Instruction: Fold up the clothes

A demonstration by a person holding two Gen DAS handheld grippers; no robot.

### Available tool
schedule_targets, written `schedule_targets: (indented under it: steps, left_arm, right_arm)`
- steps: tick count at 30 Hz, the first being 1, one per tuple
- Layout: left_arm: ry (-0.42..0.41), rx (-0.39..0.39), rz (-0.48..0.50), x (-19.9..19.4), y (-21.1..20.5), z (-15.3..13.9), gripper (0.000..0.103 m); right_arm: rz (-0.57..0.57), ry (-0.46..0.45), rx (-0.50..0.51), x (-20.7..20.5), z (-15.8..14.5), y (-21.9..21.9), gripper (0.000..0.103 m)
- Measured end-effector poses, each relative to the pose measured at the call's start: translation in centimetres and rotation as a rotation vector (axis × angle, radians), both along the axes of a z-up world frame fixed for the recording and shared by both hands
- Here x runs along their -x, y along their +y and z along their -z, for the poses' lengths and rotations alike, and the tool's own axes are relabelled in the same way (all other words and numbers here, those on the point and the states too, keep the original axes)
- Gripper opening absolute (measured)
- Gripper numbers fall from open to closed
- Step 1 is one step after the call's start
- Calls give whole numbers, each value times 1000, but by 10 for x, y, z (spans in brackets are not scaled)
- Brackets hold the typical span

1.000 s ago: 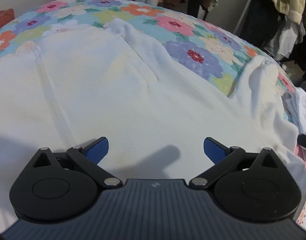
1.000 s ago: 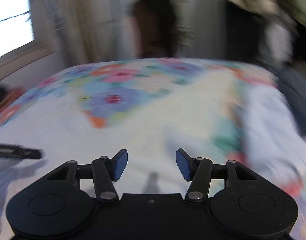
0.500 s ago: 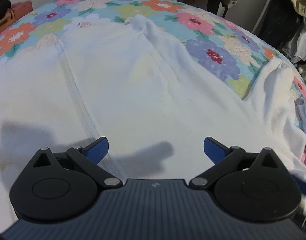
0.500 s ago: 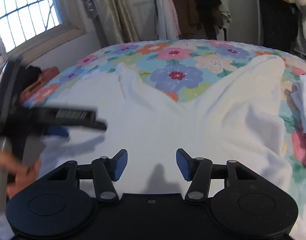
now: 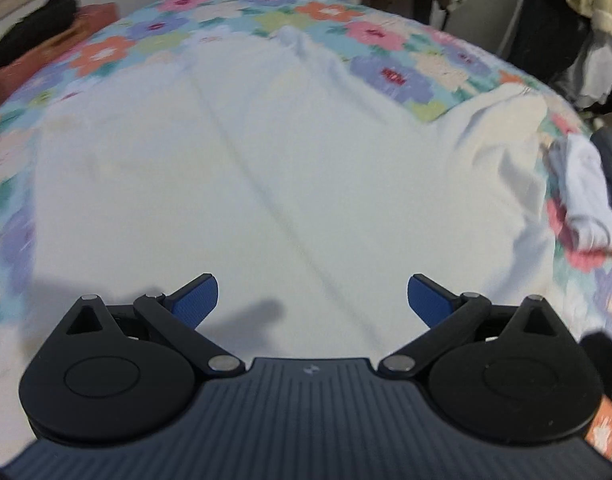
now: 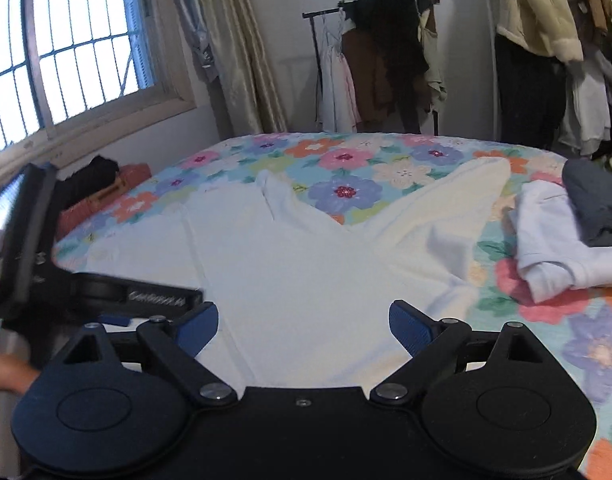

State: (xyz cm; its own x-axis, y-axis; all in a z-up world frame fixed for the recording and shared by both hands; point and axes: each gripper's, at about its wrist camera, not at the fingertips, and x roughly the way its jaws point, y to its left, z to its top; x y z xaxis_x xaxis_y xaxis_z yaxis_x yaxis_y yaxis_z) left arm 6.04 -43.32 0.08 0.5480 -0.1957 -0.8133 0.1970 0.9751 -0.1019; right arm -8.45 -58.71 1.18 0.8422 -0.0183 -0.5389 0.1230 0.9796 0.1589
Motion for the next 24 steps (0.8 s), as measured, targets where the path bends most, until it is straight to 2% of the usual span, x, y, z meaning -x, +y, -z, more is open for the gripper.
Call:
schedule_targets:
  steps: [5,9,14,18,24]
  left_arm:
    - [-51,-76,-17,57,0,-26,103]
    - [-108,-108,-46,94,-3,-48,103]
    - [-62,-100,-83,121,0,-58,103]
    - [-10,-100,-85,130,1,-55,103]
    - [-20,-97,-94,136,2,-47,103]
  right_arm:
    - [-14,9,-4,30,-9,2,98]
    - [28,35,-61,43,-3,-3,100]
    - [41,63,-103,56,3,-5,100]
    - [12,61,-54,63,-6,-4,100]
    - [-28,108,-13,66,-4,-1,100]
